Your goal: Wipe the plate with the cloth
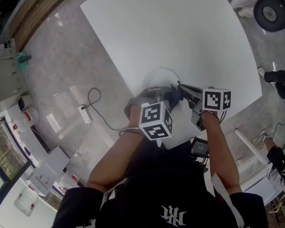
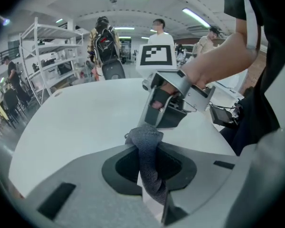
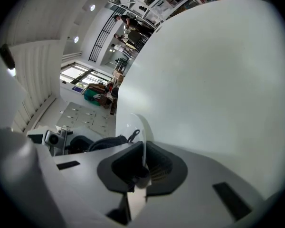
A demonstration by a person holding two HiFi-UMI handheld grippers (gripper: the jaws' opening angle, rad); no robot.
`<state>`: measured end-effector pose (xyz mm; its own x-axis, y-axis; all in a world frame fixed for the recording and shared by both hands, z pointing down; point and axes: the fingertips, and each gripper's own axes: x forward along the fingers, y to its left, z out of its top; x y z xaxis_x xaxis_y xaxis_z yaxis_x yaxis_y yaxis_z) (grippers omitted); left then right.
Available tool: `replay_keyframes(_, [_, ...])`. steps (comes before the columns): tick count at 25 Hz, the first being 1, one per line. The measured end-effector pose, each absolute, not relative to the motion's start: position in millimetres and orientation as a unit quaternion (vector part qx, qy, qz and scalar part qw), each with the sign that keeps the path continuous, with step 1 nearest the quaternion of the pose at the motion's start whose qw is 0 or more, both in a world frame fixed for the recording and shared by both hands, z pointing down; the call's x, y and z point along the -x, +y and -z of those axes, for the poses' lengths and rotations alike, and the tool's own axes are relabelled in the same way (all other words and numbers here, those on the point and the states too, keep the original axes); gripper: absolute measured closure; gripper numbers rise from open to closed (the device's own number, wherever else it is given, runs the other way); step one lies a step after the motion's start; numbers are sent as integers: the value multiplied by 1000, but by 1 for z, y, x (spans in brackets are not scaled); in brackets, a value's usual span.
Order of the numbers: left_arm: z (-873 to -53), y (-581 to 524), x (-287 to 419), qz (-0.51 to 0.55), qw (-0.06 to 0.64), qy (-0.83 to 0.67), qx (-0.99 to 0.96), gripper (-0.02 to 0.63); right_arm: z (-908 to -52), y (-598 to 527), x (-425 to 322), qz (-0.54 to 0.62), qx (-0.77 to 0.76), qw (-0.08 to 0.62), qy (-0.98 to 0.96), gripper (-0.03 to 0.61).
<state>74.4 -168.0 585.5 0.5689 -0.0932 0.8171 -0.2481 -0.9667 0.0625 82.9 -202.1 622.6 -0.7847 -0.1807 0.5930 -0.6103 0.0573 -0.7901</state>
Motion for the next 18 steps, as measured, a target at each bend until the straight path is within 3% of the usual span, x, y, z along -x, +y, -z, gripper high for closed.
replay_keyframes(11, [-595, -246, -28, -482, 73, -151, -860, 563, -622, -202, -83, -627, -281, 169, -706, 557])
replay_keyframes(18, [-593, -223, 32, -512, 85, -170, -837, 563, -623, -202, -85, -626, -287, 168, -706, 557])
